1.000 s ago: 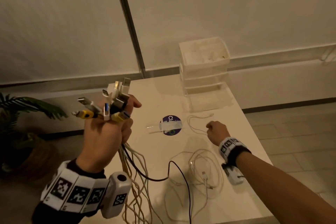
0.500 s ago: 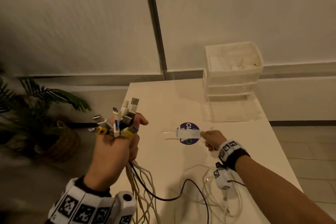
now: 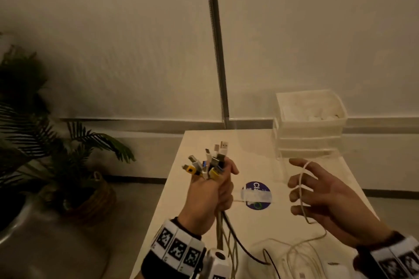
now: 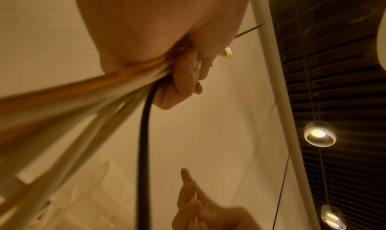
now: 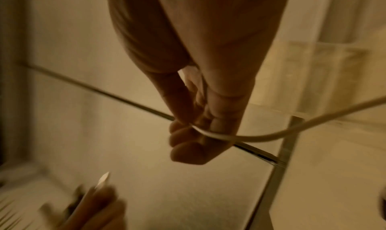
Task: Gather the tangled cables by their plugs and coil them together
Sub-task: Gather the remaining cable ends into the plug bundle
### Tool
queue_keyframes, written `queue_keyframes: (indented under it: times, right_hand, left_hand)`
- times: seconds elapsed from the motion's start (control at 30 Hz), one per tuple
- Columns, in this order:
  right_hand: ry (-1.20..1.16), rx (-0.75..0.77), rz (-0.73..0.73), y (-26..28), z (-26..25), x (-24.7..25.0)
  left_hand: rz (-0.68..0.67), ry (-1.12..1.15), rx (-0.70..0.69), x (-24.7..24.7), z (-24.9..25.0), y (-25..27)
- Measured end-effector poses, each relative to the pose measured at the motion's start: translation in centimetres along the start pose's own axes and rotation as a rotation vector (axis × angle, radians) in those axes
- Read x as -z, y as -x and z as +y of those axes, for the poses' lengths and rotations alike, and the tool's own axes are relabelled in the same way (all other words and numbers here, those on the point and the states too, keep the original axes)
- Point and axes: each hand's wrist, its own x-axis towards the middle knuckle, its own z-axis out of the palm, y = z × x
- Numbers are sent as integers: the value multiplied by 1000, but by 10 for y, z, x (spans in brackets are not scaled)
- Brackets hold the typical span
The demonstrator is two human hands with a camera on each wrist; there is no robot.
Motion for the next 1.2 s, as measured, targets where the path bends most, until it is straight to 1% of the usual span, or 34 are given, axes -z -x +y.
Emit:
queue_keyframes:
  times: [0.07, 0.13, 0.23, 0.3, 0.37, 0.43, 0.53, 0.63, 0.77, 0.87, 0.9, 0.97, 1.07, 1.13, 1.2]
  right_hand:
    - [83, 51, 3, 7, -5, -29]
    - [92, 112, 52, 12, -8, -52]
    - [56, 225, 133, 17, -10, -73]
    - [97, 268, 127, 21, -11, -80]
    - [176, 273, 124, 23, -9, -84]
    - [236, 245, 113, 27, -5, -87]
    - [260, 252, 142, 32, -2, -94]
    - [271, 300, 152, 39, -2, -99]
    - [285, 382, 243, 48, -5, -98]
    - [197, 351, 206, 54, -7, -104]
    - [208, 341, 195, 55, -8, -107]
    - [324, 349, 196, 58, -6, -113]
    - [568, 428, 181, 58, 1, -123]
    - [668, 462, 170, 57, 7, -129]
    - [721, 490, 174, 55, 10, -134]
  left_hand:
    - [-61, 15, 17, -1, 0, 5]
    - [-114, 34, 13, -3, -2, 9]
    - [-162, 37, -4, -4, -1, 15]
    - [-175, 24, -42, -3, 0, 19]
    - [-175, 17, -85, -1, 0, 20]
    - [-166, 12, -115, 1, -2, 21]
    - [-169, 9, -132, 3, -2, 24]
    - [-212, 24, -122, 4, 1, 29]
    - [-231, 19, -67, 5, 6, 34]
    - [-218, 30, -72, 2, 9, 37]
    - [-199, 40, -81, 1, 9, 37]
    - [-146, 59, -93, -4, 11, 40]
    - [-96, 58, -75, -11, 13, 43]
    - [-104, 34, -61, -15, 12, 47]
    - [-161, -2, -78, -16, 10, 50]
